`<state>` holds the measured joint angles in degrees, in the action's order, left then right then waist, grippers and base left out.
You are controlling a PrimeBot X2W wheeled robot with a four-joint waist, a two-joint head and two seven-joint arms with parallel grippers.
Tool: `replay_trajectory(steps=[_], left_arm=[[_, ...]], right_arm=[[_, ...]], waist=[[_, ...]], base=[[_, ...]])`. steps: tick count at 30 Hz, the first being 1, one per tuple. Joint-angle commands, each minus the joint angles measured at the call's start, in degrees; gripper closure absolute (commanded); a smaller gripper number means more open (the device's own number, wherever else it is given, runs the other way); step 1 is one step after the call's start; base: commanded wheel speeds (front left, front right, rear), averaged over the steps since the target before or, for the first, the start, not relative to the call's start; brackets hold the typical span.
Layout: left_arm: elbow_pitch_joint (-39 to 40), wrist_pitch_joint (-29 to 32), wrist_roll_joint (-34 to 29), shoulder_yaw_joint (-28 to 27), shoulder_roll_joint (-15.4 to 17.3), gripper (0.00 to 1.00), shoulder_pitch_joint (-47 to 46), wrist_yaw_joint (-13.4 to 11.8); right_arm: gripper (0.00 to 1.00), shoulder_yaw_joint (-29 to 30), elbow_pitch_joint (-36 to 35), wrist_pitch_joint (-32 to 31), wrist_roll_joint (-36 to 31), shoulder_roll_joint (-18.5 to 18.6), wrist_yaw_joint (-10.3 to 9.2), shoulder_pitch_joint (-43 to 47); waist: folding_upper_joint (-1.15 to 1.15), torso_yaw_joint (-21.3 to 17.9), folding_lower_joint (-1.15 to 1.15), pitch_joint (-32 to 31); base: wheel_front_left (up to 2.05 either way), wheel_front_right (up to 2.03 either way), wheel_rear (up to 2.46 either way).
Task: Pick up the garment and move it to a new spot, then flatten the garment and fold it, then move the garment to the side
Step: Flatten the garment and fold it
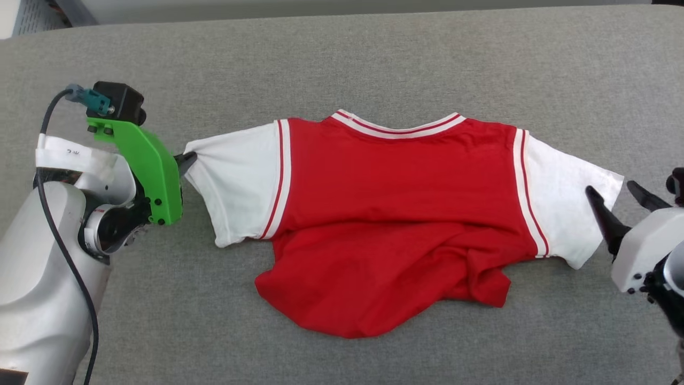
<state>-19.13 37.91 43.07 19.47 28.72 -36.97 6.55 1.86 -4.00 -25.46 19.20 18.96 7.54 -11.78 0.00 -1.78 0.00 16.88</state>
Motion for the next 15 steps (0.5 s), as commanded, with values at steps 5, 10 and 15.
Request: replay_trajectory(steps=[5, 10, 15], left_arm=[[10.7, 1.5, 2.3, -0.9, 1.3, 1.0, 4.7, -1.3], [19.2, 2.7, 2.8, -1.2, 2.3, 1.0, 7.8, -3.1], [25.2, 3.3, 2.4, -1.1, 3.0, 1.0, 9.4, -4.2]], right_arm=[[0.0, 4.4, 1.2, -16.8, 1.8, 1.4, -0.05, -5.0], [0.0, 6.5, 3.2, -27.2, 1.6, 3.3, -0.05, -9.4], [0.0, 8.4, 7.1, -31.4, 0.0, 5.0, -0.05, -13.2]], waist=[[0.0, 2.1, 0.0, 0.9], [0.0, 3.6, 0.0, 2.6], [0.0, 5.2, 0.0, 4.5]], base=[[0.0, 0.0, 0.0], [0.0, 0.0, 0.0], [0.0, 0.0, 0.0]])
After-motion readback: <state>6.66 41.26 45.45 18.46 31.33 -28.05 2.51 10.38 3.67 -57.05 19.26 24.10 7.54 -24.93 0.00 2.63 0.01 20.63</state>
